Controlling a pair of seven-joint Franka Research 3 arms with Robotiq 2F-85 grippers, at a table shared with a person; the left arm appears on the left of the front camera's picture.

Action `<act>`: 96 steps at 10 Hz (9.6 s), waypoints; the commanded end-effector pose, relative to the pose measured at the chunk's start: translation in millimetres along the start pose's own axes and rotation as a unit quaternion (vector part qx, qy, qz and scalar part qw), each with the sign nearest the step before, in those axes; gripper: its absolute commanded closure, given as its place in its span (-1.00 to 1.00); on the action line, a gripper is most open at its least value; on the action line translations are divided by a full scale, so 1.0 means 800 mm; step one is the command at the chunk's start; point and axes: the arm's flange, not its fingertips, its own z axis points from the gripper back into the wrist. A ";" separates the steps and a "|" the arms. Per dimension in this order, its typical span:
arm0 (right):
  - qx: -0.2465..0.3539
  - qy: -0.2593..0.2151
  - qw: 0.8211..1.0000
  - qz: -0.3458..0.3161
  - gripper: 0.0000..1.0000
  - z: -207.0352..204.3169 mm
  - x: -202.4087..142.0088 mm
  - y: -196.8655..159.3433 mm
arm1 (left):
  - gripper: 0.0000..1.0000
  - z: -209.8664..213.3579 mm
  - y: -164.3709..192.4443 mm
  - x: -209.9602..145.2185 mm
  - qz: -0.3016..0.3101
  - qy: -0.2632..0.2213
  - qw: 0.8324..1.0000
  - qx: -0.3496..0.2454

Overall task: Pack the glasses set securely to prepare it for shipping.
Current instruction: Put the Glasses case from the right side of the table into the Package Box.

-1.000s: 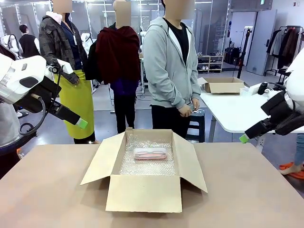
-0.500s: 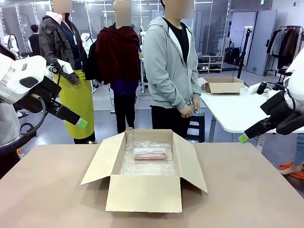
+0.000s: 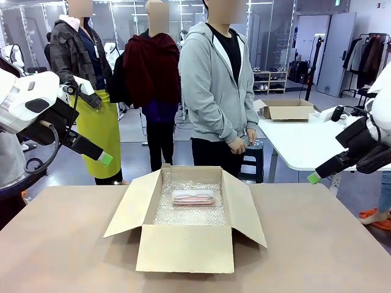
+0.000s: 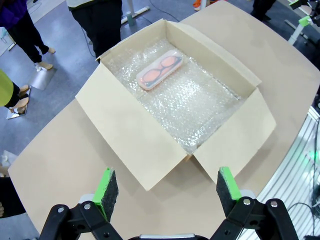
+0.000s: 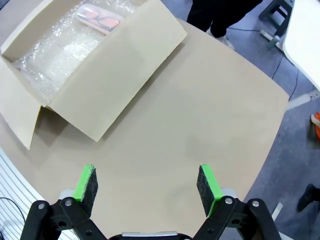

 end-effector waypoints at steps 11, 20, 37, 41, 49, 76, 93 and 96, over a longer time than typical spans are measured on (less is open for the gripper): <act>-0.001 0.004 1.000 -0.009 -1.00 0.000 0.003 0.003 | -1.00 0.002 0.003 0.000 -0.003 -0.003 1.000 -0.001; -0.001 0.004 1.000 -0.009 -1.00 0.000 0.003 0.003 | -1.00 0.002 0.003 0.000 -0.003 -0.003 1.000 -0.001; -0.001 0.004 1.000 -0.009 -1.00 0.000 0.003 0.003 | -1.00 0.002 0.003 0.000 -0.003 -0.003 1.000 -0.001; -0.001 0.004 1.000 -0.009 -1.00 0.000 0.003 0.003 | -1.00 0.002 0.003 0.000 -0.003 -0.003 1.000 -0.001; -0.001 0.004 1.000 -0.009 -1.00 0.000 0.003 0.003 | -1.00 0.002 0.003 0.000 -0.003 -0.003 1.000 -0.001; 0.088 0.214 0.958 0.169 -1.00 -0.208 0.068 -0.158 | -1.00 0.002 0.003 0.000 -0.003 -0.003 1.000 -0.001; 0.127 0.257 0.841 0.459 -1.00 -0.266 0.066 -0.146 | -1.00 0.002 0.003 0.000 -0.003 -0.003 1.000 -0.001; 0.134 0.268 0.838 0.456 -1.00 -0.302 0.059 -0.151 | -1.00 0.002 0.003 0.000 -0.003 -0.003 1.000 -0.001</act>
